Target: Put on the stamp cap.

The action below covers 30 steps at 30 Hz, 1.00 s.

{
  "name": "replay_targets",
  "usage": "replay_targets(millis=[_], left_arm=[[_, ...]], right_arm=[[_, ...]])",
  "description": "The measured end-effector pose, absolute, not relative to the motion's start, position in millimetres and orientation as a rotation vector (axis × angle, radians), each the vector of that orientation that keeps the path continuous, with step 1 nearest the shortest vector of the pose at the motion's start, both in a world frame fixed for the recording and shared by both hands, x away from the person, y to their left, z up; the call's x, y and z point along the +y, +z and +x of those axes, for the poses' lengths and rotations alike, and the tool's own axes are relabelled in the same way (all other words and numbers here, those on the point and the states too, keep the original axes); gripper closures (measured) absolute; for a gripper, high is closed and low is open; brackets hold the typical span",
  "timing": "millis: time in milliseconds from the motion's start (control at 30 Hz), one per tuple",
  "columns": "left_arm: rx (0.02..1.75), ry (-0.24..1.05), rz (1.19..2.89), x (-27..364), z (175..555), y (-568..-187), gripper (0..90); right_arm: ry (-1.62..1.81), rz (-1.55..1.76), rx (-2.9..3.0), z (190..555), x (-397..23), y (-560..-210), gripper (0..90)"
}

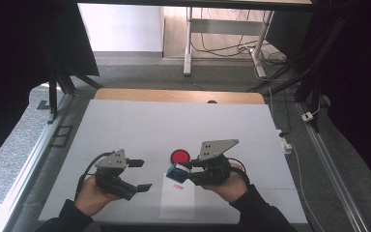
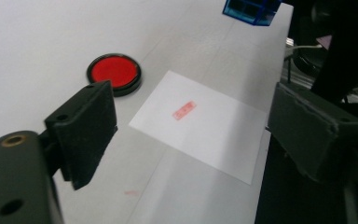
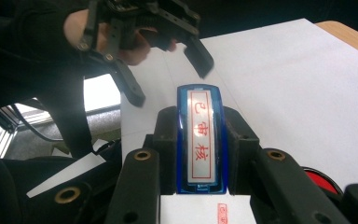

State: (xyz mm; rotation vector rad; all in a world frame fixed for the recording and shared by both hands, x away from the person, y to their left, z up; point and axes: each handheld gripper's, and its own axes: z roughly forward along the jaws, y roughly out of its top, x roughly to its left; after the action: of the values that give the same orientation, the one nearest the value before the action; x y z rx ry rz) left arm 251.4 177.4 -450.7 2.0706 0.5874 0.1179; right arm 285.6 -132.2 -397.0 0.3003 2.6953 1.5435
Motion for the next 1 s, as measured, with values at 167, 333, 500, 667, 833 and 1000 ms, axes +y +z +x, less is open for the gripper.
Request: replay_targets(millis=[167, 333, 500, 667, 833, 1000], left_arm=[[0.695, 0.149, 2.070, 190, 242, -453, 7.4], [0.795, 0.170, 2.059, 202, 230, -457, 4.5], [0.869, 0.176, 2.038, 213, 220, -461, 2.2], [0.918, 0.189, 2.029, 223, 211, -465, 1.3], [0.959, 0.202, 2.018, 232, 204, -467, 0.0], [0.976, 0.229, 2.024, 237, 199, -470, 0.0]], right_arm=[[1.527, 0.317, 2.692, 286, -133, -397, 70.5], [1.514, 0.337, 2.689, 287, -134, -398, 70.5], [1.509, 0.344, 2.684, 288, -134, -399, 70.4], [1.494, 0.352, 2.684, 289, -135, -400, 70.5], [1.478, 0.373, 2.676, 291, -137, -402, 70.4], [1.462, 0.401, 2.668, 293, -139, -403, 70.5]])
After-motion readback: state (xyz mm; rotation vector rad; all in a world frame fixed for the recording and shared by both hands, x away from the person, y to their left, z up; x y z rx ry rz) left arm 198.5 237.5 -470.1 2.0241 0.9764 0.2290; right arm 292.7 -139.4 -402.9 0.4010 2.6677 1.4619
